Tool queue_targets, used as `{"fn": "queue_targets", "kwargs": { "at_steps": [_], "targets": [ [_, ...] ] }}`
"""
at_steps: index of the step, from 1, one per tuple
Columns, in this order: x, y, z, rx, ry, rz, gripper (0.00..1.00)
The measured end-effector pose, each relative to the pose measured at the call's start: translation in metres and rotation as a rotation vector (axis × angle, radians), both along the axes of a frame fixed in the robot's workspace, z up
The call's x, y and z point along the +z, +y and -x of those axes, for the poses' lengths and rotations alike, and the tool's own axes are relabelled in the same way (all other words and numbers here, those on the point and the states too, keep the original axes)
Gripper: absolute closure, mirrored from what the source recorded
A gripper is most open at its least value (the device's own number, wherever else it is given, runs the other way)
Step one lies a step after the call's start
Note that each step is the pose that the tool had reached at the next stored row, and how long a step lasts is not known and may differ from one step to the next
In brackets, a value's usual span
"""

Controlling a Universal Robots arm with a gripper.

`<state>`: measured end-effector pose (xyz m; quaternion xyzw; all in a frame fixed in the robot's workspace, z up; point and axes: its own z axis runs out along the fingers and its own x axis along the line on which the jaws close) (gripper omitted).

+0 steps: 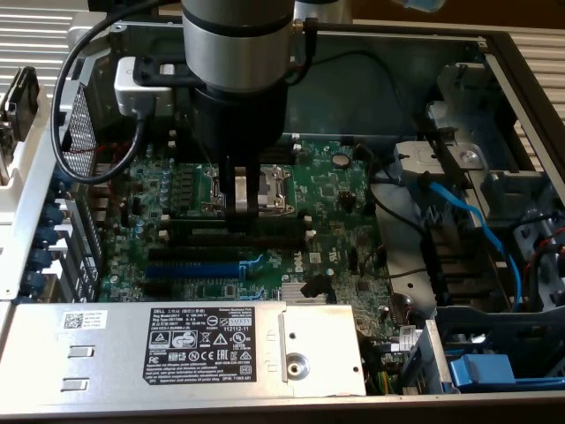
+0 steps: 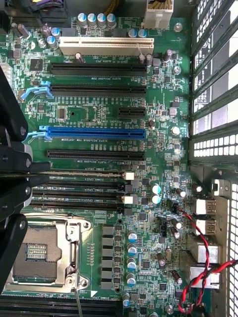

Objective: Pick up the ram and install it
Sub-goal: 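Insert the ram into the slot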

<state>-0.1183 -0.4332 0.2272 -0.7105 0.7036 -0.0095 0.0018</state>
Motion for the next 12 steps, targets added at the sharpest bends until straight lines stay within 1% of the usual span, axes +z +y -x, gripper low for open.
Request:
{"fn": "queue_targets", "kwargs": {
  "at_steps": [12],
  "targets": [
    [-0.0015, 0.0000, 0.0000, 0.006, -0.0001, 0.0000, 0.87]
  ]
}}
